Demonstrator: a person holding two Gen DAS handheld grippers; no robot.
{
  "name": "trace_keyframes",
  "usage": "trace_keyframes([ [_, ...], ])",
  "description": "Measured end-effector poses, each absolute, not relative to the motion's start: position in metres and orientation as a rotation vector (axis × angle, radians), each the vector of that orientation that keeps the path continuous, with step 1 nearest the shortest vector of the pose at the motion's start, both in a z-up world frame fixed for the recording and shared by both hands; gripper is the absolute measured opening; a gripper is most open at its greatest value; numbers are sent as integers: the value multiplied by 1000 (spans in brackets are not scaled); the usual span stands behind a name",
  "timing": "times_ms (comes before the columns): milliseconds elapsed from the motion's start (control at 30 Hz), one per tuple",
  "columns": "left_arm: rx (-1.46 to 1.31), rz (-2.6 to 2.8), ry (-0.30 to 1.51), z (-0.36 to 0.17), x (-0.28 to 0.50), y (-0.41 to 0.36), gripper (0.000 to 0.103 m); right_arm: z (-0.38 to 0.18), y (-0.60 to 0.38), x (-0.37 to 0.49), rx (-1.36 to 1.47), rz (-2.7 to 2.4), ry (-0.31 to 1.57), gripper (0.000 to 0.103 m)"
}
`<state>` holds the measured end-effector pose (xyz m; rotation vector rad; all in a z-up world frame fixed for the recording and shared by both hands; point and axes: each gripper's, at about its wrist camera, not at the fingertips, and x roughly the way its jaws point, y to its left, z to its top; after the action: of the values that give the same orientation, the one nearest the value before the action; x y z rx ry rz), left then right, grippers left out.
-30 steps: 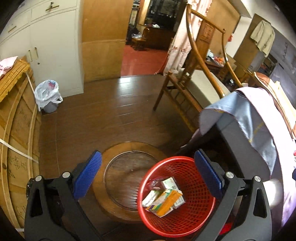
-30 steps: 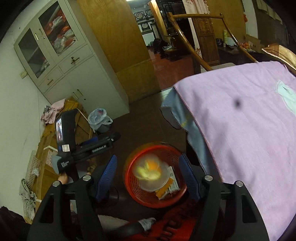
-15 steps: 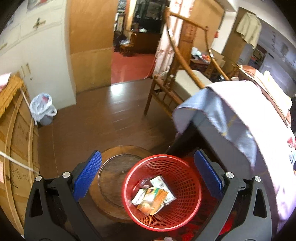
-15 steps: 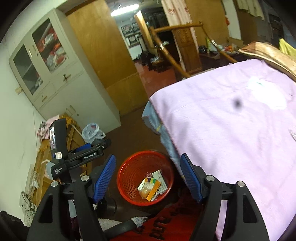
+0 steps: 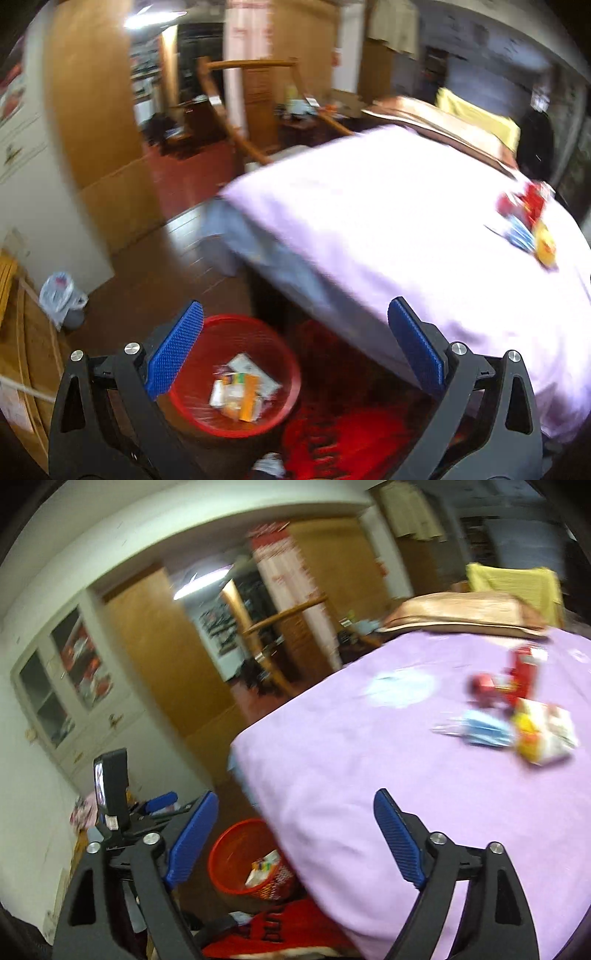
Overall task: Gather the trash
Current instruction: 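Bring both tools back over the table toward the blue face mask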
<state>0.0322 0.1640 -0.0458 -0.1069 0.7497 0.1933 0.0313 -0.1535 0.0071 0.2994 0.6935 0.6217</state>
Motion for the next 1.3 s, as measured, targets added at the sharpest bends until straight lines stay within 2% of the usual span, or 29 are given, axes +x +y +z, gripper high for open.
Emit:
trace_keyframes([
  [333,123,-76,844,-61,114,5,96,-33,-303,43,386,207,681,89],
  [567,217,-194,869,-64,186,-79,96,-58,-342,57,425,99,689,90],
  [733,193,-225,893,-67,237,-111,96,-65,-347,60,421,70,676,90],
  [1000,184,-193,939,-85,285,-133,97,-73,-344,68,434,93,732,91],
  [1133,115,-222,985,-88,284,-105,97,-72,-346,66,440,79,724,92],
  [1300,181,-90,961,-79,262,-42,97,-73,-347,66,448,84,720,92],
])
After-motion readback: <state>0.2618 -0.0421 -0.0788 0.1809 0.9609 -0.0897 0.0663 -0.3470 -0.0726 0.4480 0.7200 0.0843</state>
